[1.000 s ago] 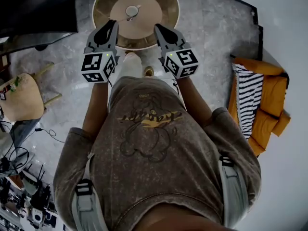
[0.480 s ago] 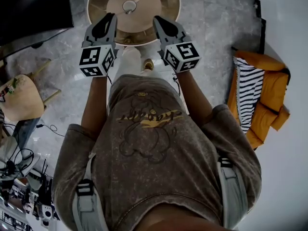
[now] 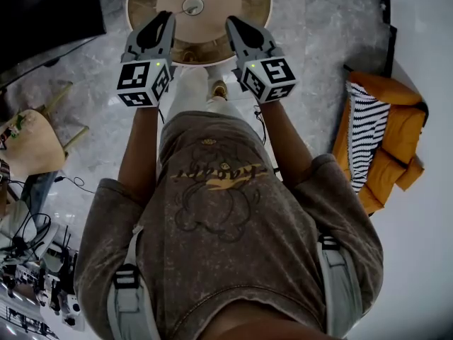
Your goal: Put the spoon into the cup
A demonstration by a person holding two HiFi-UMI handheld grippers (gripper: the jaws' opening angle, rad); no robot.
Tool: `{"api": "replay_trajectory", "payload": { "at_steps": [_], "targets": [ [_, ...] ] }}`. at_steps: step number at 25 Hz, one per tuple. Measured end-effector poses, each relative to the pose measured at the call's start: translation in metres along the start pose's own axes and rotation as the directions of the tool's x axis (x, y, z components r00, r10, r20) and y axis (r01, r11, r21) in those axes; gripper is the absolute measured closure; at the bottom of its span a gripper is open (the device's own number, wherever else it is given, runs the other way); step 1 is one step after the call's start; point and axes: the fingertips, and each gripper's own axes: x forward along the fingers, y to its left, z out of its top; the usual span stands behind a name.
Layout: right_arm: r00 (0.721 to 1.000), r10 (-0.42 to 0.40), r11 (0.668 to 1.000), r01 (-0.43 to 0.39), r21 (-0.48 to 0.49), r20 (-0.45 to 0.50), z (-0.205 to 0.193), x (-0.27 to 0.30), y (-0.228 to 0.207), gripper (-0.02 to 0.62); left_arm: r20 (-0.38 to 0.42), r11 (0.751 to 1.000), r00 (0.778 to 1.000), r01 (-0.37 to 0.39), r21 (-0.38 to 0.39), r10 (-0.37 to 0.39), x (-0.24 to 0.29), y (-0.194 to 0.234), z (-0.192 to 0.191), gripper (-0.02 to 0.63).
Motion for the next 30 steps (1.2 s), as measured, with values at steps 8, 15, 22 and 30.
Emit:
{"api": "replay_trajectory", "payload": {
  "at_steps": [8,15,22,30],
  "targets": [
    [1.0,-0.003,1.0,0.003,0.009,-0.02,-0.006,0.023,-0.008,0.577,-0.027,1.0,0.999,0.019,0.007,-0.019,0.026,0.014,-0.01,0.545],
    [0.999,-0.001,1.0,0.001,0.001,-0.032,-0.006,0.027,-0.009,0.577,-0.04,1.0,0.999,0.022,-0.005,-0.022,0.037,0.02,-0.019,0.545],
    [0.999,0.002,1.0,-0.003,-0.009,-0.042,-0.006,0.027,-0.012,0.577,-0.067,1.0,0.998,0.008,0.001,-0.008,0.056,0.028,-0.037,0.545],
    [0.999,-0.006,1.0,0.006,0.0,-0.041,-0.008,0.03,-0.01,0.577,-0.113,0.999,0.993,-0.014,-0.038,0.01,0.073,0.047,-0.067,0.545]
  ]
}}
